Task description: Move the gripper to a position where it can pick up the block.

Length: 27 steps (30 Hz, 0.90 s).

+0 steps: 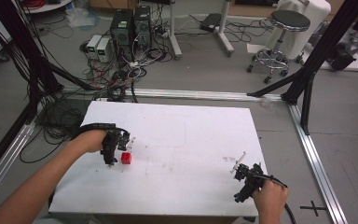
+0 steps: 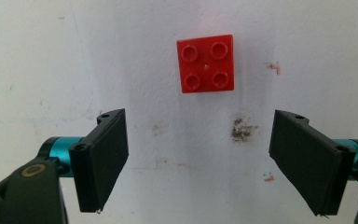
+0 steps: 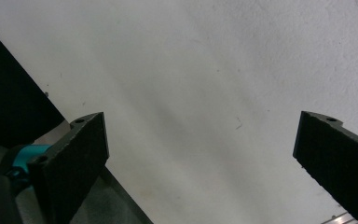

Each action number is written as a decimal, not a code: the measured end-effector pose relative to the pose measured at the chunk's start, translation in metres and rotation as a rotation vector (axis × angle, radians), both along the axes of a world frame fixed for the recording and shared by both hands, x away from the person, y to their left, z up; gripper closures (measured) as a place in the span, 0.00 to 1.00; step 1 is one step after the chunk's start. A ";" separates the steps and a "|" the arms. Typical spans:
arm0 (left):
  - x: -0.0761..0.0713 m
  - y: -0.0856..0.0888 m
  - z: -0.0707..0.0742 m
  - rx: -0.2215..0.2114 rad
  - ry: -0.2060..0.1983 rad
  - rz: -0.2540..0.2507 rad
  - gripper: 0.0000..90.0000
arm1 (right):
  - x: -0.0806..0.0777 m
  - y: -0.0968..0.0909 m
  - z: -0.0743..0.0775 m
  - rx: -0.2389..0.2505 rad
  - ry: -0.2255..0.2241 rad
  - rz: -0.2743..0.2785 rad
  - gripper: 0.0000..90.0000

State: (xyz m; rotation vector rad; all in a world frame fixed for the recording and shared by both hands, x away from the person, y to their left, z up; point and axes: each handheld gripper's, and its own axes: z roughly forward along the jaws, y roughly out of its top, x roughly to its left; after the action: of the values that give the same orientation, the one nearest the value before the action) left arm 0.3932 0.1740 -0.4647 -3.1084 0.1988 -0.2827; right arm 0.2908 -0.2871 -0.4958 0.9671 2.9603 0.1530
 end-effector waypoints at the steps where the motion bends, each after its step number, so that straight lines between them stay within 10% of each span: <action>1: 0.001 -0.002 -0.002 0.000 0.004 0.005 0.23 | 0.000 0.000 0.000 -0.001 0.000 0.001 0.03; 27: 0.009 -0.020 -0.024 0.028 0.071 0.038 0.23 | 0.001 0.001 -0.002 0.002 -0.002 0.010 0.03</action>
State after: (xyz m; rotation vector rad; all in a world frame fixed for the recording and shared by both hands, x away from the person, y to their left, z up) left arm 0.4027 0.1540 -0.4891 -3.0933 0.1427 -0.1680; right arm 0.2917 -0.2859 -0.4980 0.9523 2.9640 0.1567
